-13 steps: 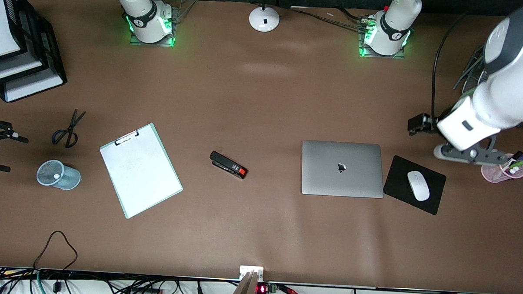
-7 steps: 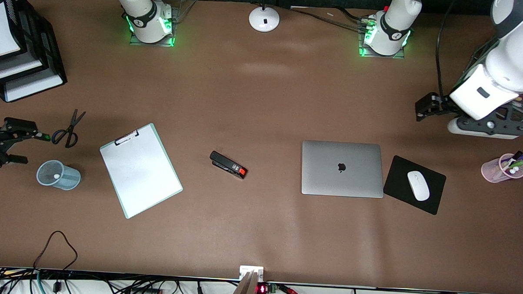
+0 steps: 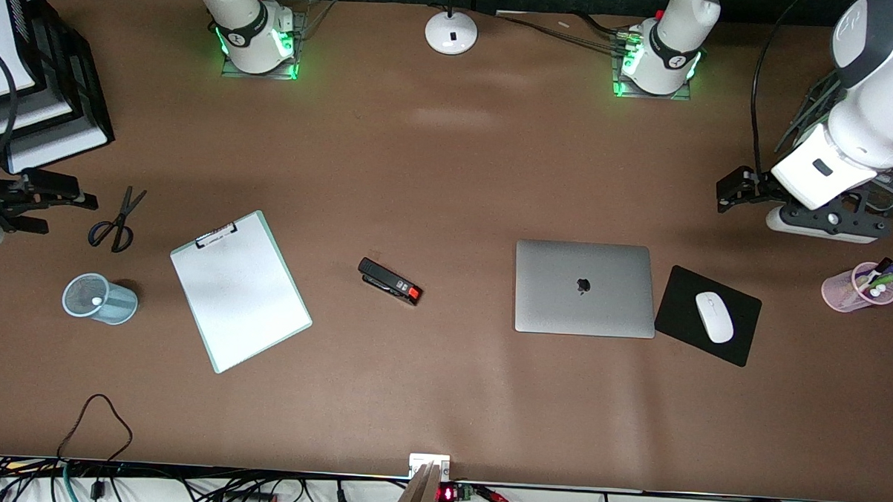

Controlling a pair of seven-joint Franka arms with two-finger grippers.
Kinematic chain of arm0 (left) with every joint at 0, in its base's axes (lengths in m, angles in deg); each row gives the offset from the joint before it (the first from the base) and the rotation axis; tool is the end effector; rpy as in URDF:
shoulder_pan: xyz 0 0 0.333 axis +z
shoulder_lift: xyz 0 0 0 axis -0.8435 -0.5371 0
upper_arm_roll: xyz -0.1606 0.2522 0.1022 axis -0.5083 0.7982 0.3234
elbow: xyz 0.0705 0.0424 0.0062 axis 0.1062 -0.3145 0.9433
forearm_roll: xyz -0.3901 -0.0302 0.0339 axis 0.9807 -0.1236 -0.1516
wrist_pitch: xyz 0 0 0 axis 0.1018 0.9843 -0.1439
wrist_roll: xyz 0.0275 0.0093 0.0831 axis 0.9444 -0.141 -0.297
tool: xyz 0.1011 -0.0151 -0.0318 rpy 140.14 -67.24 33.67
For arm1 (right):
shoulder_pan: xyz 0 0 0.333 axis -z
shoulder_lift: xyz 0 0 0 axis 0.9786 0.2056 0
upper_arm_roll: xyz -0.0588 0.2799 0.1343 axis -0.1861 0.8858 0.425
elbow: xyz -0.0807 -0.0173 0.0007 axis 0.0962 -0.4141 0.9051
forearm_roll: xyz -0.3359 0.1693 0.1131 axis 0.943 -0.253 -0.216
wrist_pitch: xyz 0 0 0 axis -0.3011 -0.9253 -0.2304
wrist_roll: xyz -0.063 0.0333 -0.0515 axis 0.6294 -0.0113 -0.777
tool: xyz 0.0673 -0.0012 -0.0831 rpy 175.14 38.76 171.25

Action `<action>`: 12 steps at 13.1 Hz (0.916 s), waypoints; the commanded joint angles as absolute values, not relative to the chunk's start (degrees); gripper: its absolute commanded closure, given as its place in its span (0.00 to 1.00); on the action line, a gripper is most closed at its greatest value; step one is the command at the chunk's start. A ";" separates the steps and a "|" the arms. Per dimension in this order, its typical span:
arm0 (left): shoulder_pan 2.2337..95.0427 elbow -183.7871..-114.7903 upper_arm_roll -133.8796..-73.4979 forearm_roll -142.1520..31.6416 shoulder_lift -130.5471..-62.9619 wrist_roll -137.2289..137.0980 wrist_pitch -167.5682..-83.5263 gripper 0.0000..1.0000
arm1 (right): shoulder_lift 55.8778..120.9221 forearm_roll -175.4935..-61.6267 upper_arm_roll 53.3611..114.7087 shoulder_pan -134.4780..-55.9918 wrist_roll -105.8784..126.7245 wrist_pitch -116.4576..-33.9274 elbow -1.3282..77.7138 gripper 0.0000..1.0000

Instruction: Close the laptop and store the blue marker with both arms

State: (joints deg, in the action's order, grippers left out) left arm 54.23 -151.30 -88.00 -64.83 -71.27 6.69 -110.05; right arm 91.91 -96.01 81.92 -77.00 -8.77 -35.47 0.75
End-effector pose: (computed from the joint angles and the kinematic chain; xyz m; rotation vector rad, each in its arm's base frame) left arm 0.5606 -0.0564 0.5443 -3.1267 0.1708 0.0071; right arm 0.6599 -0.0466 0.5504 -2.8549 -0.4525 0.2294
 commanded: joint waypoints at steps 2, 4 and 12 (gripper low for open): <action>55.32 -155.49 -91.33 -65.90 -66.65 8.14 -110.51 0.00 | 92.18 -88.15 81.93 -83.39 3.49 -34.19 0.17 0.00; 55.23 -154.17 -91.51 -66.97 -67.18 7.62 -110.34 0.00 | 92.18 -87.95 82.01 -83.59 3.24 -34.19 0.17 0.00; 55.23 -152.85 -91.34 -66.18 -67.79 8.14 -110.43 0.00 | 92.27 -85.67 82.01 -83.94 3.24 -34.01 0.34 0.00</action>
